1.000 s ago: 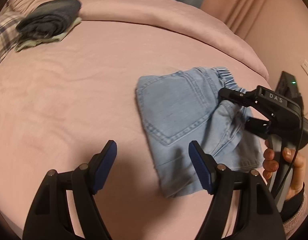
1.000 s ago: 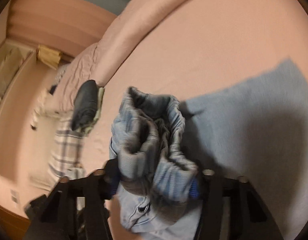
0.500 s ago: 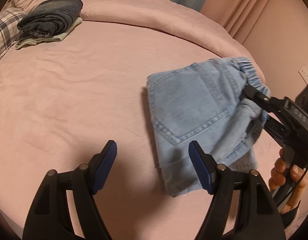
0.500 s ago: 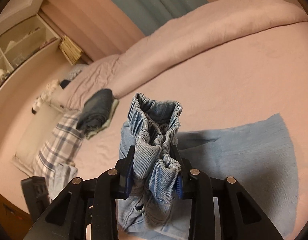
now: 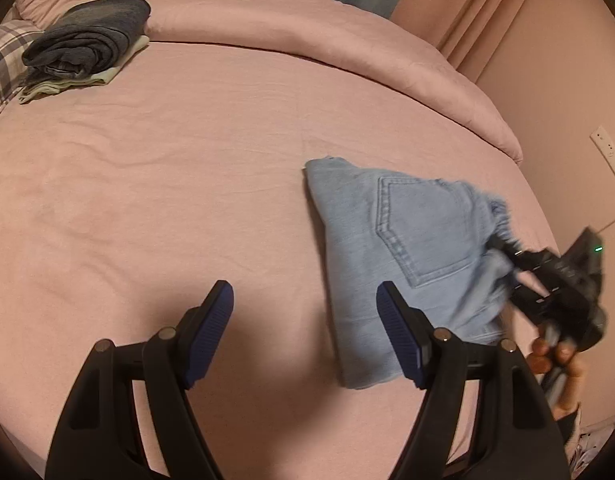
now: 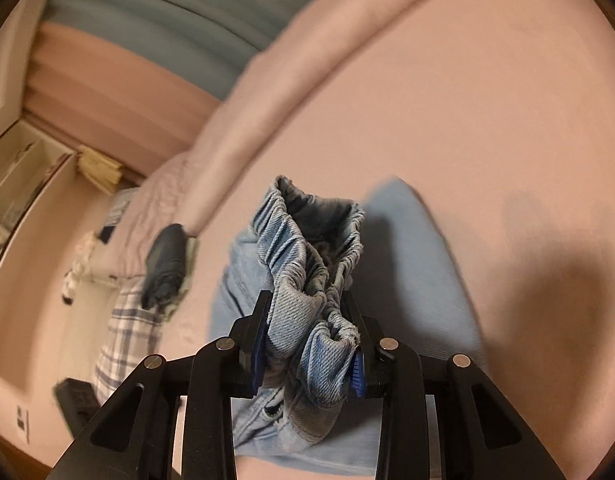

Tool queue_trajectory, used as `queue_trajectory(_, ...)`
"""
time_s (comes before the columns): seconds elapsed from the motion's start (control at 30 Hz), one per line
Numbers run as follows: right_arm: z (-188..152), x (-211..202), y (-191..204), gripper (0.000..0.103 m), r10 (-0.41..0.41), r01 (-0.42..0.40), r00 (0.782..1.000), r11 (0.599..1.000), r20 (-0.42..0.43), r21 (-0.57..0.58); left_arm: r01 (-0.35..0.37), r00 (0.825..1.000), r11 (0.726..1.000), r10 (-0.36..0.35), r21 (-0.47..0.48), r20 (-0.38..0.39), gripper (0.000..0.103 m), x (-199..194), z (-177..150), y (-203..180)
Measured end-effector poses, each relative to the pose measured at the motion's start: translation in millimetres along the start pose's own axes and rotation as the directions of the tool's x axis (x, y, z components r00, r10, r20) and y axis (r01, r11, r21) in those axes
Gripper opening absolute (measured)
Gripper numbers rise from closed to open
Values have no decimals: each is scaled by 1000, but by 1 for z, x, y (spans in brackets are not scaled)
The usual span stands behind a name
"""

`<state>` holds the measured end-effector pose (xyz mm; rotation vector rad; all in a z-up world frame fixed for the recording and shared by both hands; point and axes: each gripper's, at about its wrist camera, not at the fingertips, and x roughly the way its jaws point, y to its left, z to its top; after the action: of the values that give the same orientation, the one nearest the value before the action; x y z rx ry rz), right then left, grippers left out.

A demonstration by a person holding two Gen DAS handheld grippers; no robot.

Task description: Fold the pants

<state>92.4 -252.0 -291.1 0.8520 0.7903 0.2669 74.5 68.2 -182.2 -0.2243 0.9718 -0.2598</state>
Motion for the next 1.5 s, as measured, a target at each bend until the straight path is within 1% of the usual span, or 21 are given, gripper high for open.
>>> queue_trajectory(0.1, -4, 0, -10, 34, -16, 15, 1000, 1000, 26, 26, 3, 1000, 1000, -3, 24, -7, 74, 2, 1, -5)
queue_trajectory(0.3, -5, -12, -1, 34, -31, 31, 997, 1000, 77, 8, 26, 999, 998, -25, 51, -26, 74, 10, 2, -12)
queue_trajectory(0.43, -7, -26, -10, 34, -52, 51, 991, 999, 121, 9, 42, 998, 996, -39, 76, -40, 74, 18, 4, -20)
queue_trajectory(0.53, -7, -17, -19, 34, -88, 88, 995, 996, 57, 6, 54, 997, 993, -48, 104, -61, 74, 30, 4, -30)
queue_trajectory(0.57, -8, -16, -21, 34, -108, 108, 993, 994, 54, 7, 57, 997, 992, -50, 111, -66, 74, 33, 4, -34)
queue_trajectory(0.63, -9, -18, -18, 35, -127, 128, 990, 991, 64, -22, 61, 995, 990, -52, 125, -80, 74, 39, 4, -40)
queue_trajectory(0.73, -9, -20, -11, 40, -167, 172, 983, 984, 79, -57, 72, 994, 986, -59, 149, -88, 74, 43, 2, -50)
queue_trajectory(0.83, -10, -26, -11, 46, -184, 188, 979, 981, 89, -45, 64, 995, 981, -48, 185, -92, 74, 47, -1, -59)
queue_trajectory(0.93, -10, -38, -6, 57, -231, 240, 963, 969, 138, -52, 64, 995, 977, -45, 203, -93, 74, 50, 3, -61)
queue_trajectory(1.0, -10, -47, 3, 58, -258, 276, 948, 958, 184, -79, 60, 996, 976, -45, 210, -75, 74, 49, 10, -62)
queue_trajectory(1.07, -9, -59, 13, 58, -309, 345, 915, 932, 259, -108, 63, 997, 977, -52, 203, -58, 74, 47, 20, -61)
queue_trajectory(1.1, -8, -65, 17, 58, -315, 362, 903, 924, 293, -121, 66, 997, 977, -58, 200, -48, 74, 47, 26, -61)
queue_trajectory(1.13, -8, -70, 21, 58, -305, 361, 898, 922, 316, -136, 68, 997, 977, -61, 202, -37, 74, 48, 32, -63)
queue_trajectory(1.17, -8, -72, 26, 58, -276, 343, 902, 925, 331, -165, 64, 998, 976, -62, 208, -20, 74, 49, 39, -64)
queue_trajectory(1.2, -8, -72, 32, 58, -223, 303, 917, 929, 331, -213, 60, 998, 976, -61, 211, -4, 74, 51, 47, -66)
queue_trajectory(1.23, -8, -68, 37, 58, -166, 247, 940, 934, 300, -258, 67, 998, 975, -69, 211, 0, 74, 55, 54, -69)
queue_trajectory(1.27, -8, -63, 38, 56, -136, 212, 953, 937, 269, -276, 87, 996, 975, -87, 203, -8, 74, 63, 64, -71)
queue_trajectory(1.3, -8, -55, 38, 50, -122, 188, 965, 939, 232, -287, 96, 995, 976, -95, 194, -14, 74, 68, 69, -73)
queue_trajectory(1.37, -11, -42, 36, 44, -154, 211, 968, 929, 198, -306, 120, 993, 977, -115, 178, -38, 74, 85, 81, -77)
queue_trajectory(1.43, -14, -30, 31, 42, -215, 263, 961, 908, 176, -325, 105, 993, 980, -95, 168, -65, 74, 108, 89, -78)
queue_trajectory(1.5, -14, -23, 21, 42, -248, 281, 959, 903, 139, -325, 95, 988, 986, -76, 138, -134, 74, 133, 90, -76)
